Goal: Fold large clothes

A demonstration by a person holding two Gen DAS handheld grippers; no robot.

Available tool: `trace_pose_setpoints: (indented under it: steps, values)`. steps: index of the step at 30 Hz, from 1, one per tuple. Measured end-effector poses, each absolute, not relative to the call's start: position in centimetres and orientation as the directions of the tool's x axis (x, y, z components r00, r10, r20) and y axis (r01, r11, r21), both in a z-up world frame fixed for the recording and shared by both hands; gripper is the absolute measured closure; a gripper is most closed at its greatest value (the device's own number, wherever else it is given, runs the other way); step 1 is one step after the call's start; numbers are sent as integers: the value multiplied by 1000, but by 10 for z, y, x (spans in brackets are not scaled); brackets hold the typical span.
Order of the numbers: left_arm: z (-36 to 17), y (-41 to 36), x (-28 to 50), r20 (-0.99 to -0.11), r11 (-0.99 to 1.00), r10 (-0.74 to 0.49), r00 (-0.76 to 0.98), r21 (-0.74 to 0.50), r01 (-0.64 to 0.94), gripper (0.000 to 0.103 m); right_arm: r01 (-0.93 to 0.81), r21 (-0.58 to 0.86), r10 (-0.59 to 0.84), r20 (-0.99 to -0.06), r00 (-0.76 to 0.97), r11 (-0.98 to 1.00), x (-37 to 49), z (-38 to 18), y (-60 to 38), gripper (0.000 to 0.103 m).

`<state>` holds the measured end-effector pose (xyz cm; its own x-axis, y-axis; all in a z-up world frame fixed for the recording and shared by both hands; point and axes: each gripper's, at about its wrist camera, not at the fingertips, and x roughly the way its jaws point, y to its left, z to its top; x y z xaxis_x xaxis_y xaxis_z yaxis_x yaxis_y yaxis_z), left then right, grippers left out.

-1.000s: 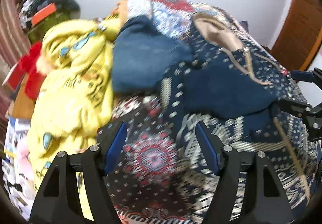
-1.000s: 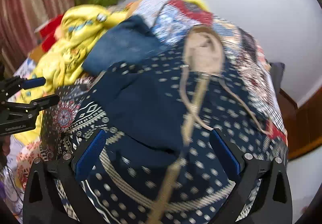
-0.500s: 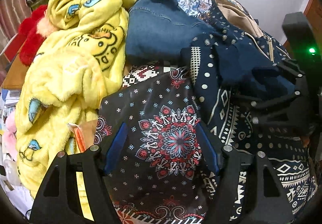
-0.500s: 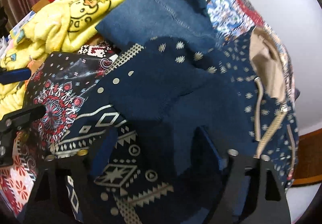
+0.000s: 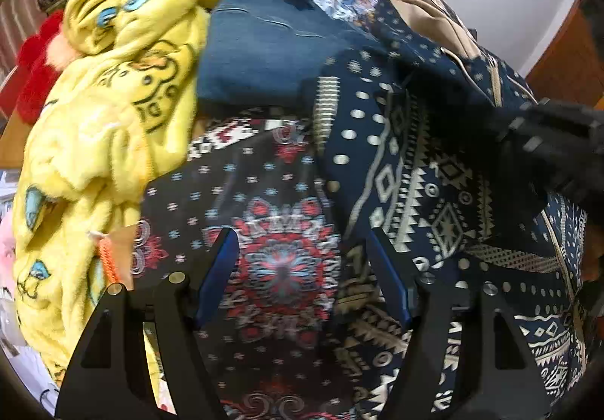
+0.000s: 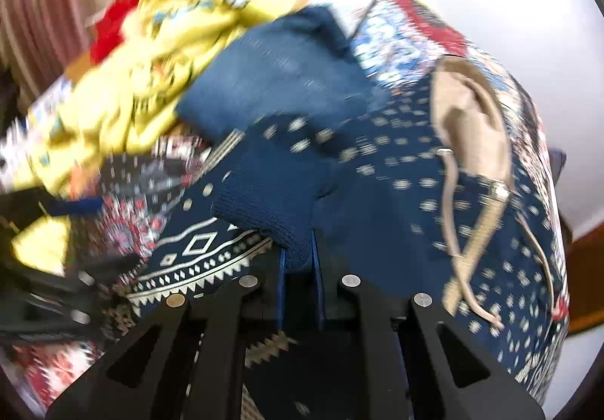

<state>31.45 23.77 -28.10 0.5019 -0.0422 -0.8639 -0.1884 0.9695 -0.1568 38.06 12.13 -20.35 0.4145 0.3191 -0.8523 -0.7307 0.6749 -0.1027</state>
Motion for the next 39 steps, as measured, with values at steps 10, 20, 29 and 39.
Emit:
trace_pose_setpoints:
  steps: [10, 20, 29, 39]
  values:
    - [-270, 189, 333, -856, 978, -86, 509, -170, -121, 34, -534, 94, 429, -718, 549, 840, 401, -123, 4, 93]
    - [-294, 160, 348, -884, 992, -8, 467, -66, -108, 31, -360, 188, 377, -719, 584, 914, 421, -128, -93, 93]
    - [-301, 165, 343, -884, 987, 11, 466, -65, -145, 23, -283, 148, 283, -798, 532, 948, 426, -169, -151, 93]
    - [-302, 159, 338, -887, 986, 35, 460, -44, -161, 23, -236, 124, 220, -869, 443, 964, 425, -205, -190, 93]
